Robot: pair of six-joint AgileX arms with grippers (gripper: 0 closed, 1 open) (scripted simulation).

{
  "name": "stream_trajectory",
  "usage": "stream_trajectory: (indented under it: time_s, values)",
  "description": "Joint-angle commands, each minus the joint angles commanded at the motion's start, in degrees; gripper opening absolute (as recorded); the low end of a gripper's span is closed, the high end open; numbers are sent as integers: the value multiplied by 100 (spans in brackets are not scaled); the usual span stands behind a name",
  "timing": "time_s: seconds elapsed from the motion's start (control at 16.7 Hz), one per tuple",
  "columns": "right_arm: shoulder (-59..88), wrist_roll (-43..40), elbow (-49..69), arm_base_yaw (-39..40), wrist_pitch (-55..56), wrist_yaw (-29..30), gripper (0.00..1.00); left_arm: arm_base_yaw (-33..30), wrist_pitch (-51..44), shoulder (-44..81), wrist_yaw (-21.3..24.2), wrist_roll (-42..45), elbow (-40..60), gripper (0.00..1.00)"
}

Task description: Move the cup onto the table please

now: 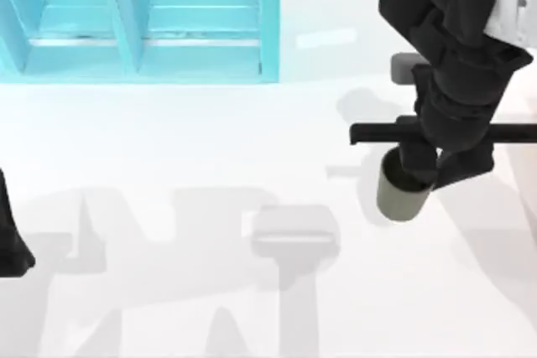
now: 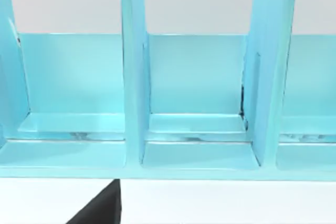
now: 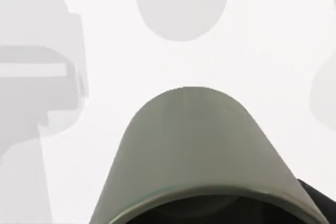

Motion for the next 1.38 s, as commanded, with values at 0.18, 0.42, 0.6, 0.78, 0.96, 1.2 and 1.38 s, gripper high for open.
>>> stream_trajectory:
  time_s: [0.18,0.42,0.6,0.78,0.96,1.2,1.38]
  values:
    - [105,39,-376,46,589,6,0,0,0,0,0,0,0,100]
    - [203,76,-595,88,816,12,0,0,0,0,0,0,0,100]
    - [203,76,-595,88,816,12,8,0,0,0,0,0,0,100]
    - [203,76,-595,88,816,12,30,0,0,0,0,0,0,100]
    - [203,76,-595,88,816,12,53,0,0,0,0,0,0,100]
    - [203,76,-595,88,816,12,83,0,0,0,0,0,0,100]
    - [203,76,-595,88,816,12,100,0,0,0,0,0,0,100]
